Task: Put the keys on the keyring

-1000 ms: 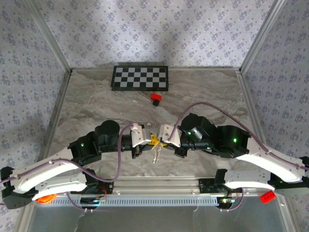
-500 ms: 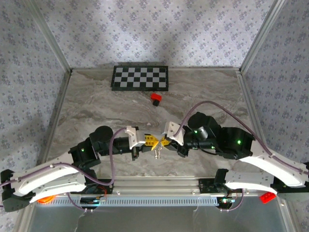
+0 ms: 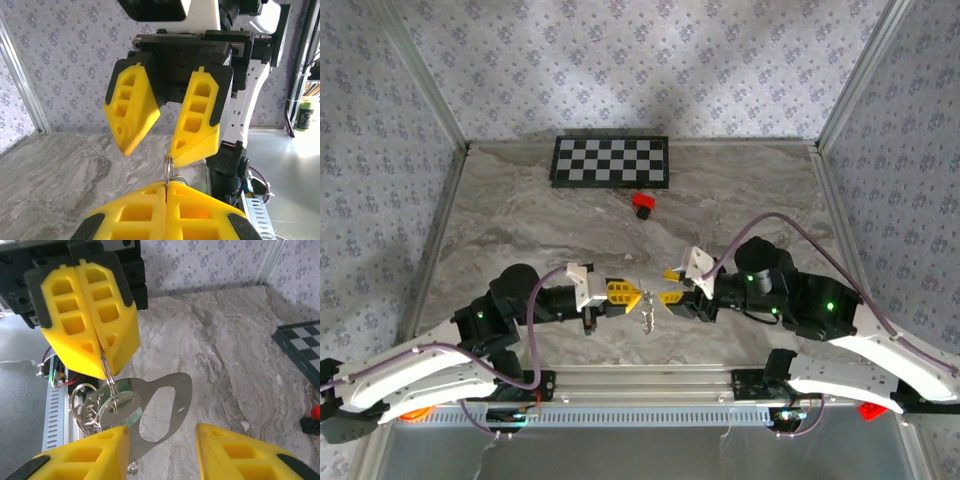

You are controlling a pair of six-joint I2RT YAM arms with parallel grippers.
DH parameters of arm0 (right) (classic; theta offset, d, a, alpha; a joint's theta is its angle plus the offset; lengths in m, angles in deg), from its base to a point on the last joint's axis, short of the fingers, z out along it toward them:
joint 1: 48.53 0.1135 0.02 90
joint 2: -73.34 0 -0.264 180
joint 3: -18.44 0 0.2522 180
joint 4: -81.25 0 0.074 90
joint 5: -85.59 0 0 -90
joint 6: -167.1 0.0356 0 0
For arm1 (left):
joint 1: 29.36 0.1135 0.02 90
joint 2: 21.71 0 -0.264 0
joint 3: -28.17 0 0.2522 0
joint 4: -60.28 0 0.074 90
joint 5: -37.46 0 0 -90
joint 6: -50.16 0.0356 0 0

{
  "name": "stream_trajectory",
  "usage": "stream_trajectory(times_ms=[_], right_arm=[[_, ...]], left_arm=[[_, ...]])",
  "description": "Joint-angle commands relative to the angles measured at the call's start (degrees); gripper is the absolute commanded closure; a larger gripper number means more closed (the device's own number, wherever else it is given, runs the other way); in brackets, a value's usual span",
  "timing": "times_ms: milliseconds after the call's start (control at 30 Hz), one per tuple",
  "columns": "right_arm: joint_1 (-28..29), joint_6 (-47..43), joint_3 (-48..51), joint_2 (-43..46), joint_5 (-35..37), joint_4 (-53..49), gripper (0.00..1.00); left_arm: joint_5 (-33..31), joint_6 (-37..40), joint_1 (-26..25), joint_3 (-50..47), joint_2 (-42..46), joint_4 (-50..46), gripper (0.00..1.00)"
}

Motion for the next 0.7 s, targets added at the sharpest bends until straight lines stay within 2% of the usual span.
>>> stream_trajectory(times_ms=[0,300,667], right_arm=[[-0.3,0.4,1.0,2.6,-2.7,5.0,0.6],[-0.3,-0.3,2.5,5.1,-7.6,7.8,0.56],[-0.3,0.6,4.0,3.8,-9.9,9.9,0.68]], left_arm=[[2.4,-1.0,-0.2,1.5,0.8,3.2,1.0],[3.3,-1.9,-0.1,1.1,0.6,5.0,1.0],[4.3,-1.9,-0.2,1.5,0.5,4.2,1.0]])
